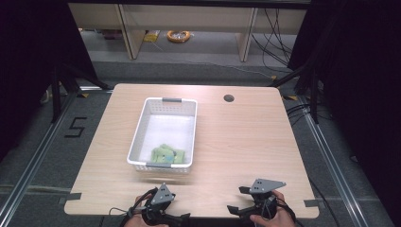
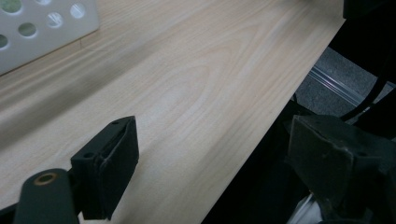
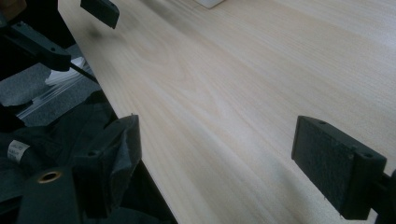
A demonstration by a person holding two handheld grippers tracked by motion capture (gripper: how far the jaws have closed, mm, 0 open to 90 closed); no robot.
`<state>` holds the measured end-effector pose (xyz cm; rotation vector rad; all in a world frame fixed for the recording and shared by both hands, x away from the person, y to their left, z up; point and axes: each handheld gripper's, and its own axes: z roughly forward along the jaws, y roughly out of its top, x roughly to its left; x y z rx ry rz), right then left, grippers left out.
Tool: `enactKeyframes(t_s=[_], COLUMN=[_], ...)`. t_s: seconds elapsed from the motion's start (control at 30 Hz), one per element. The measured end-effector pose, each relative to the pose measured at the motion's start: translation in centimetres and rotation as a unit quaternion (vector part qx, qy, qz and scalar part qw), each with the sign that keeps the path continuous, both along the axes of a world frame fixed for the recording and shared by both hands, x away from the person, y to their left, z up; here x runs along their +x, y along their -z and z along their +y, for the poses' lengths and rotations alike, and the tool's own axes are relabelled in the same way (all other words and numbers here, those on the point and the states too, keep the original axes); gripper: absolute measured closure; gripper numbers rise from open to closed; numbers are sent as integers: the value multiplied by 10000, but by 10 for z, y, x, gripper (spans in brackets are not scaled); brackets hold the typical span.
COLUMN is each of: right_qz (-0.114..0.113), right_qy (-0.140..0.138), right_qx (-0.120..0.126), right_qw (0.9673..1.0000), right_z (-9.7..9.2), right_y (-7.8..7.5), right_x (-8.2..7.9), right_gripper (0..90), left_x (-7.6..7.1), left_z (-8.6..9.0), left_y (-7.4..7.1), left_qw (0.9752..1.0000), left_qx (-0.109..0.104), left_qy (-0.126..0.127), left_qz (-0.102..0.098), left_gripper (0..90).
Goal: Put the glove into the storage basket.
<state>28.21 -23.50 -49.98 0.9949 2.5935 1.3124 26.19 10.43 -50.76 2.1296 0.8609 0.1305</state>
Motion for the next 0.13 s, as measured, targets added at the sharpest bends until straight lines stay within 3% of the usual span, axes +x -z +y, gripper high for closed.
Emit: enactKeyframes(t_s=[0.07, 0.1, 0.13], right_qz=[30, 18, 24], right_qy=[-6, -22, 13], right_qx=[-36, -54, -74], right_qw=[10000, 10000, 10000], right_z=[0, 0, 0], right_y=[0, 1, 1], right_x=[0, 1, 0], right_gripper=[170, 170, 169], left_x=[0, 3, 2], left_z=[-1, 3, 1], left_y=[1, 0, 2], left_qw=[9998, 10000, 9998], left_qx=[-150, 49, -145], left_qy=[-97, 34, -136], left_qz=[25, -71, -38], left_gripper=[158, 158, 157])
